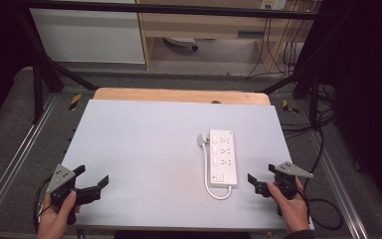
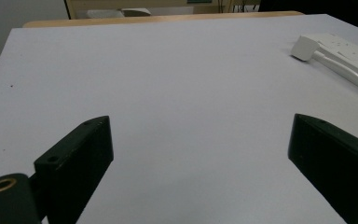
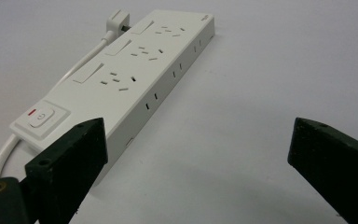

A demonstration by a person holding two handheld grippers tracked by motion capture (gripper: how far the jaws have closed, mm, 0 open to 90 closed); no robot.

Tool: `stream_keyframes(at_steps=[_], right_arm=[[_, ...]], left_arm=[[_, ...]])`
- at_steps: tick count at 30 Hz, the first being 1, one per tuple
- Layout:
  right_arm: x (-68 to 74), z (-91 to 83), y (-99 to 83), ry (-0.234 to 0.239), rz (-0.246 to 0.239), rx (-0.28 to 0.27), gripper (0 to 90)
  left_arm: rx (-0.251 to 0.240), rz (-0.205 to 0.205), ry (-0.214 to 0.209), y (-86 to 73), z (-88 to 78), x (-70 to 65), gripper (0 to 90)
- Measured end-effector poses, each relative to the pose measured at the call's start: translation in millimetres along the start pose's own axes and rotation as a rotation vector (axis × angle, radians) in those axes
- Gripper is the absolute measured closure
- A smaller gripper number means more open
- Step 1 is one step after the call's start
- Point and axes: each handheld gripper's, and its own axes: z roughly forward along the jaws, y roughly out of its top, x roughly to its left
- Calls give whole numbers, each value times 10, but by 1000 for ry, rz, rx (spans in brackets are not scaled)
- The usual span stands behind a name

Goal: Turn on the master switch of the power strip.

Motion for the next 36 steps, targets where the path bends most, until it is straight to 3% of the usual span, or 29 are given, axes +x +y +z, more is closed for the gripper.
stream_keyframes(at_steps=[17,36], right_arm=[[12,-57,17,-1,18,-3,42],[134,-142,221,23,35,-107,23]], left_arm=[[3,-1,-8,0,-6,0,64],[8,-10,-24,3,-7,-2,62]])
